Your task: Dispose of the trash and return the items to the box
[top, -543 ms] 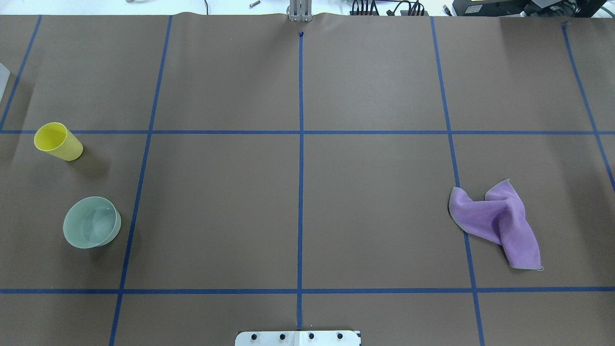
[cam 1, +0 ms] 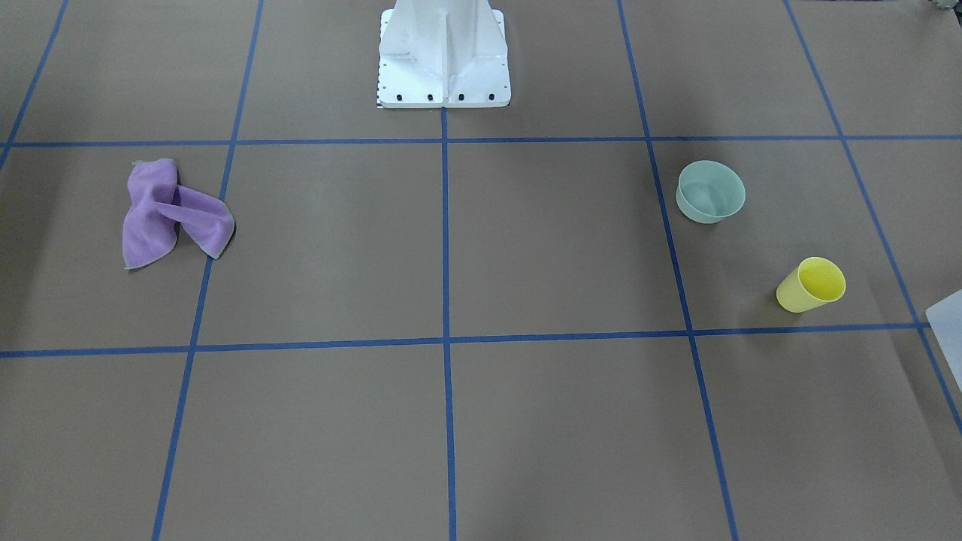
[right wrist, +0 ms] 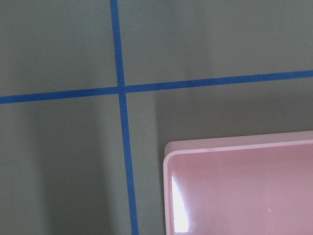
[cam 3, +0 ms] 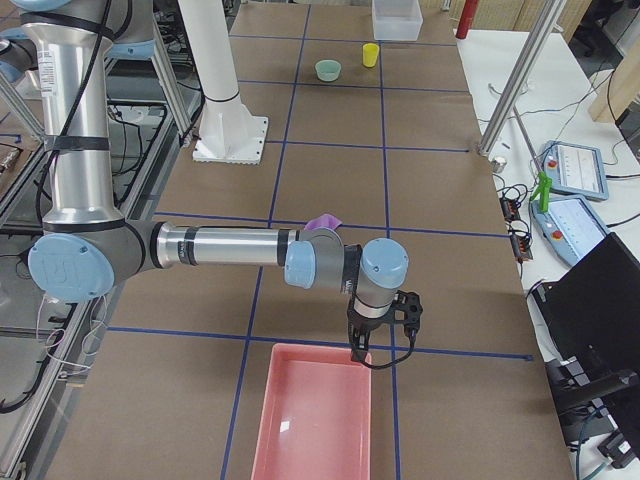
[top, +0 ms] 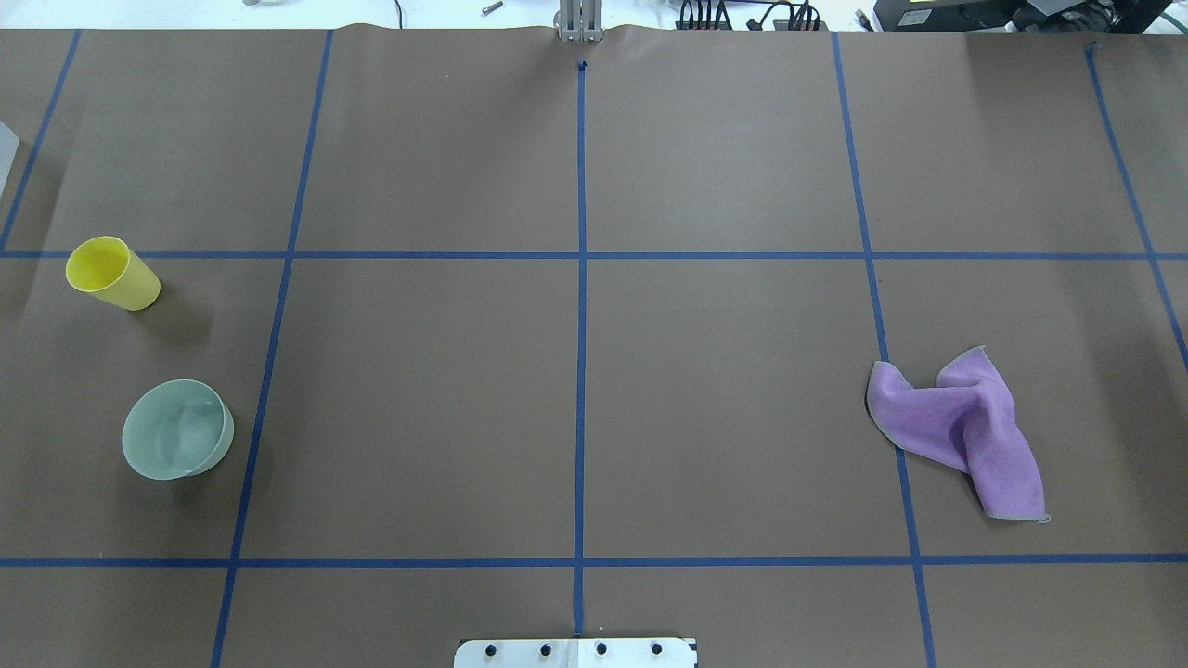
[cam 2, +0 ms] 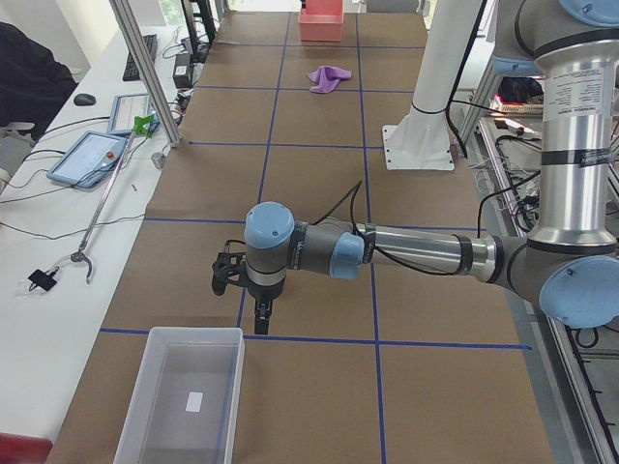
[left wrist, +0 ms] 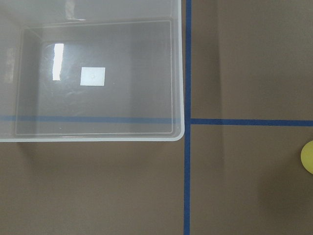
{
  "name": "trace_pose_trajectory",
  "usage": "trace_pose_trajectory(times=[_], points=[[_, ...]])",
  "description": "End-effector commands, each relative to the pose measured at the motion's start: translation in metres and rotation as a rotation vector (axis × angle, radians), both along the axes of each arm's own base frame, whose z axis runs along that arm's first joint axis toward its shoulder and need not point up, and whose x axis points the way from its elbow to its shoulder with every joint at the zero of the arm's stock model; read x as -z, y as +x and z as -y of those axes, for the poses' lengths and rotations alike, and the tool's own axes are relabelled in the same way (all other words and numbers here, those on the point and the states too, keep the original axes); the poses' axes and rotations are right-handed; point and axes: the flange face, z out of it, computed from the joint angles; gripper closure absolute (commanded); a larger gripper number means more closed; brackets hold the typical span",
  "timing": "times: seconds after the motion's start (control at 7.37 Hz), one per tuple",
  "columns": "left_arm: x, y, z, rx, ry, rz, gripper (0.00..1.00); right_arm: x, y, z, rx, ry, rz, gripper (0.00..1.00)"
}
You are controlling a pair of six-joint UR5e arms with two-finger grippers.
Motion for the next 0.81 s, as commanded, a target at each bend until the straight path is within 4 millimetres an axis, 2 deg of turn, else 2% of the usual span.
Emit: trace_pose_trajectory(times=[0.0, 0.68], points=[[-0.0022, -0.0001, -0.0002, 0.000, -0.004, 0.001, 0.01, 0.0004, 0.0000, 0.0006, -0.002, -0.001, 0.000, 0.00], [0.0078, 0.0012, 0.0018, 0.000, 0.019, -0.007, 0.01, 0.0070, -0.0032, 0.0013, -0.006, 0.006, 0.043, 0.00]])
